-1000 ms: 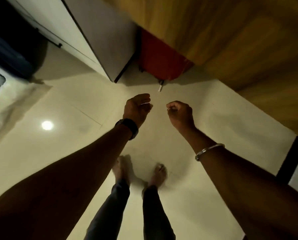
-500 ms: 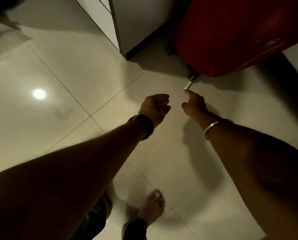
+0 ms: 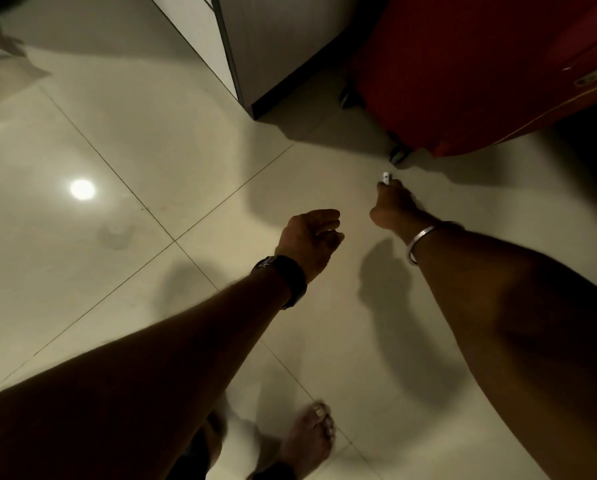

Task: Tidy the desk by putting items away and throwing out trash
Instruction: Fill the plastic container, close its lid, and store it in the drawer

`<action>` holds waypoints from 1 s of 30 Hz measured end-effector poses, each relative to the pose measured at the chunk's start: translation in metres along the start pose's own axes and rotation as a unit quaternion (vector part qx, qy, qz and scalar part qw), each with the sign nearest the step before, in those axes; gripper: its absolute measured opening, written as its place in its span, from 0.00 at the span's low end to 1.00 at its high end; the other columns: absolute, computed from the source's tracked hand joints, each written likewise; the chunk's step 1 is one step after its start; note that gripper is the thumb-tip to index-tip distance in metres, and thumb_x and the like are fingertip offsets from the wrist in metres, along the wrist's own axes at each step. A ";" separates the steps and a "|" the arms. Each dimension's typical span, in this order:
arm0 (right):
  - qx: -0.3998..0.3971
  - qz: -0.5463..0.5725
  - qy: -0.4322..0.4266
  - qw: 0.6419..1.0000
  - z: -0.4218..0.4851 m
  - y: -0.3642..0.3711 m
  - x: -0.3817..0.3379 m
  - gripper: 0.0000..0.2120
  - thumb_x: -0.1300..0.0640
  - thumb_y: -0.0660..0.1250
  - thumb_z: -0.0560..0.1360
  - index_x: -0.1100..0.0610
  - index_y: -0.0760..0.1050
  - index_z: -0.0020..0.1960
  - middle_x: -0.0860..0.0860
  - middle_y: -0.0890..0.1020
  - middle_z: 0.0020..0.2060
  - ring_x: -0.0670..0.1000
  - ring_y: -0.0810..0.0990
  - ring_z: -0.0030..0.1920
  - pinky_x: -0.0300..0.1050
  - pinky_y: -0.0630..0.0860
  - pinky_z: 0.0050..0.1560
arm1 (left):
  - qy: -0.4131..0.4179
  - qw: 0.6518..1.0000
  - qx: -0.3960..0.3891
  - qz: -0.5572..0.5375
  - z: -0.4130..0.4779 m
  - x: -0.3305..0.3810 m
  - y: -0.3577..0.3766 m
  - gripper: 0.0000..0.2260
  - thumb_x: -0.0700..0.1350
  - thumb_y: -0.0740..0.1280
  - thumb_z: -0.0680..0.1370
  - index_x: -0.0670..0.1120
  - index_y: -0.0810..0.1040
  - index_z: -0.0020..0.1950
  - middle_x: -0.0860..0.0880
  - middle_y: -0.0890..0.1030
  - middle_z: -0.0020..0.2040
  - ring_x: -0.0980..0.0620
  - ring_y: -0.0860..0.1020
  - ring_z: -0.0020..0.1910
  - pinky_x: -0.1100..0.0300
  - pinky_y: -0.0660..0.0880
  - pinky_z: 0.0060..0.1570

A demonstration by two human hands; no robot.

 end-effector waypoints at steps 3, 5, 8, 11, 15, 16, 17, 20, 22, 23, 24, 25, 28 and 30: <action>0.042 0.116 -0.023 0.992 -0.025 -0.005 0.003 0.25 0.64 0.68 0.76 0.61 0.75 0.73 0.61 0.76 0.71 0.62 0.75 0.71 0.54 0.73 0.71 | 0.003 1.000 0.010 0.012 -0.006 0.012 -0.002 0.19 0.42 0.72 0.70 0.49 0.82 0.62 0.47 0.85 0.57 0.47 0.83 0.58 0.44 0.77 0.64; 0.117 0.191 -0.032 0.974 -0.048 -0.012 0.002 0.16 0.63 0.69 0.74 0.61 0.84 0.62 0.59 0.85 0.60 0.60 0.83 0.60 0.53 0.81 0.61 | 0.003 1.000 0.016 0.011 -0.014 0.022 -0.004 0.18 0.39 0.72 0.73 0.48 0.81 0.63 0.46 0.84 0.58 0.46 0.83 0.58 0.45 0.77 0.64; 0.208 0.251 -0.042 0.944 -0.092 -0.032 -0.008 0.05 0.59 0.73 0.75 0.59 0.86 0.44 0.56 0.88 0.41 0.58 0.87 0.42 0.53 0.83 0.44 | 0.000 0.999 0.030 0.024 -0.033 0.044 -0.005 0.17 0.33 0.69 0.77 0.44 0.80 0.64 0.45 0.84 0.58 0.48 0.83 0.57 0.48 0.78 0.62; 0.218 0.310 -0.038 0.924 -0.141 -0.066 -0.026 0.02 0.60 0.74 0.73 0.58 0.84 0.42 0.53 0.87 0.38 0.54 0.85 0.38 0.53 0.83 0.41 | -0.007 0.998 0.061 0.024 -0.063 0.073 -0.012 0.14 0.32 0.68 0.77 0.43 0.82 0.60 0.44 0.85 0.52 0.47 0.84 0.51 0.46 0.81 0.57; 0.186 0.386 -0.054 0.902 -0.207 -0.120 -0.050 0.06 0.61 0.73 0.73 0.58 0.82 0.50 0.51 0.87 0.42 0.51 0.85 0.41 0.52 0.84 0.44 | -0.012 0.998 0.065 -0.007 -0.115 0.125 -0.019 0.13 0.37 0.66 0.71 0.40 0.82 0.54 0.42 0.82 0.43 0.42 0.81 0.44 0.39 0.80 0.55; 0.172 0.412 -0.062 0.893 -0.226 -0.135 -0.057 0.09 0.60 0.73 0.73 0.57 0.83 0.53 0.51 0.87 0.43 0.51 0.86 0.43 0.52 0.85 0.46 | -0.027 0.996 0.072 -0.035 -0.132 0.140 -0.021 0.12 0.38 0.65 0.69 0.42 0.83 0.51 0.42 0.82 0.41 0.40 0.81 0.44 0.40 0.80 0.55; 0.159 0.432 -0.069 0.885 -0.245 -0.151 -0.065 0.11 0.60 0.73 0.74 0.56 0.83 0.56 0.51 0.87 0.45 0.51 0.86 0.45 0.52 0.85 0.49 | -0.031 0.995 0.081 -0.041 -0.149 0.155 -0.023 0.11 0.38 0.65 0.71 0.44 0.83 0.49 0.43 0.83 0.41 0.38 0.82 0.43 0.41 0.81 0.54; 0.119 0.459 -0.089 0.876 -0.313 -0.208 -0.089 0.13 0.61 0.72 0.77 0.57 0.83 0.61 0.52 0.87 0.48 0.49 0.86 0.48 0.48 0.85 0.52 | 0.008 0.995 0.095 0.024 -0.210 0.207 -0.032 0.12 0.31 0.67 0.76 0.45 0.83 0.55 0.45 0.85 0.44 0.41 0.85 0.44 0.43 0.82 0.51; 0.105 0.462 -0.113 0.873 -0.358 -0.247 -0.103 0.12 0.61 0.73 0.78 0.57 0.83 0.61 0.50 0.88 0.49 0.47 0.86 0.49 0.49 0.85 0.54 | 0.037 0.994 0.093 0.043 -0.254 0.245 -0.039 0.12 0.35 0.71 0.76 0.47 0.82 0.57 0.46 0.85 0.46 0.45 0.85 0.43 0.45 0.83 0.50; 0.104 0.459 -0.126 0.873 -0.382 -0.269 -0.110 0.11 0.61 0.73 0.78 0.57 0.84 0.61 0.50 0.88 0.49 0.47 0.86 0.50 0.49 0.84 0.55 | 0.050 0.993 0.097 0.050 -0.277 0.266 -0.043 0.12 0.37 0.73 0.75 0.48 0.83 0.56 0.46 0.85 0.47 0.45 0.85 0.43 0.46 0.83 0.50; 0.107 0.457 -0.137 0.872 -0.405 -0.291 -0.115 0.11 0.60 0.73 0.78 0.57 0.84 0.60 0.50 0.88 0.50 0.46 0.86 0.50 0.48 0.84 0.55 | 0.062 0.991 0.101 0.056 -0.303 0.286 -0.046 0.11 0.38 0.73 0.75 0.48 0.83 0.56 0.46 0.85 0.48 0.45 0.85 0.43 0.46 0.83 0.50; 0.111 0.460 -0.145 0.869 -0.429 -0.315 -0.120 0.10 0.60 0.73 0.78 0.57 0.84 0.60 0.49 0.88 0.49 0.45 0.86 0.50 0.47 0.84 0.54 | 0.077 0.990 0.102 0.060 -0.328 0.307 -0.048 0.10 0.39 0.73 0.75 0.48 0.83 0.55 0.46 0.85 0.48 0.45 0.85 0.43 0.46 0.83 0.51; 0.131 0.473 -0.173 0.854 -0.496 -0.387 -0.126 0.09 0.54 0.73 0.79 0.56 0.84 0.57 0.47 0.88 0.45 0.42 0.86 0.46 0.44 0.85 0.50 | 0.127 0.985 0.095 0.064 -0.406 0.370 -0.051 0.08 0.39 0.73 0.76 0.44 0.84 0.55 0.41 0.85 0.47 0.42 0.85 0.44 0.46 0.83 0.51; 0.148 0.470 -0.192 0.849 -0.537 -0.434 -0.124 0.08 0.53 0.73 0.79 0.55 0.84 0.57 0.46 0.88 0.45 0.42 0.86 0.46 0.43 0.84 0.49 | 0.163 0.981 0.079 0.064 -0.456 0.410 -0.046 0.08 0.37 0.72 0.77 0.40 0.83 0.55 0.37 0.85 0.47 0.42 0.84 0.43 0.49 0.82 0.49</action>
Point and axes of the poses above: each hand's wrist, its own z-axis towards the middle knuckle, its own y-axis out of the palm, x = y × z, the point moved 4 cm from there along z, towards the middle knuckle
